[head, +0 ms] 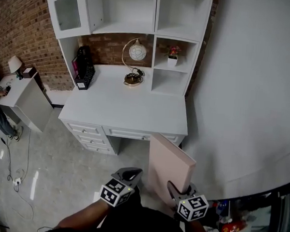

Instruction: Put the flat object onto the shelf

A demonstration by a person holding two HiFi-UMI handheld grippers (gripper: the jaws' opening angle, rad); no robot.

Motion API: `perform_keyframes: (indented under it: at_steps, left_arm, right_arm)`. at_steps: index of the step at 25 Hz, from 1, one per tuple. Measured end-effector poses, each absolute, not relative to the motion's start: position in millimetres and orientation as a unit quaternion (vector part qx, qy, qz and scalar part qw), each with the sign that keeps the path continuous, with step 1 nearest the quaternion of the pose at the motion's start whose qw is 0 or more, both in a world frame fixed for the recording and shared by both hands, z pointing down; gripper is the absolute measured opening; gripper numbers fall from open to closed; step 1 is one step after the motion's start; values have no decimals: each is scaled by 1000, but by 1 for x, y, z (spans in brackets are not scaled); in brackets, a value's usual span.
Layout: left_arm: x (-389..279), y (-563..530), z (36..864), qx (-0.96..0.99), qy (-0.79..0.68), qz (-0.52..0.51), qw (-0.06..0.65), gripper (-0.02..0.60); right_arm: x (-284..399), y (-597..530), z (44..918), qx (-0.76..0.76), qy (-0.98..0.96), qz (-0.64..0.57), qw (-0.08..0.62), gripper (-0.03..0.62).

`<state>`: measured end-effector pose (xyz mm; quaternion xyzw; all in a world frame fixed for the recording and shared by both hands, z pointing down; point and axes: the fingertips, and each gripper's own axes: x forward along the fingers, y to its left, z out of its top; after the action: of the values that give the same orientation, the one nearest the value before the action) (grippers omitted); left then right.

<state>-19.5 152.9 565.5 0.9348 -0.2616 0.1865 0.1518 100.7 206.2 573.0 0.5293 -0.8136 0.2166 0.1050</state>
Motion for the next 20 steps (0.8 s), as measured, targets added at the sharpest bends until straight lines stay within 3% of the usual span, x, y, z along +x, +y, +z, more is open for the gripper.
perform_keyframes:
  at_steps: [12,20]
  left_arm:
    - [-26,50,575,925,-286,179,174,6]
    - [-24,-68,544,935,-289,143,147,6]
  right_arm:
    - [111,102,578,530,-809,223,123,172]
    - [120,-2,554,550,-803,195,123,172]
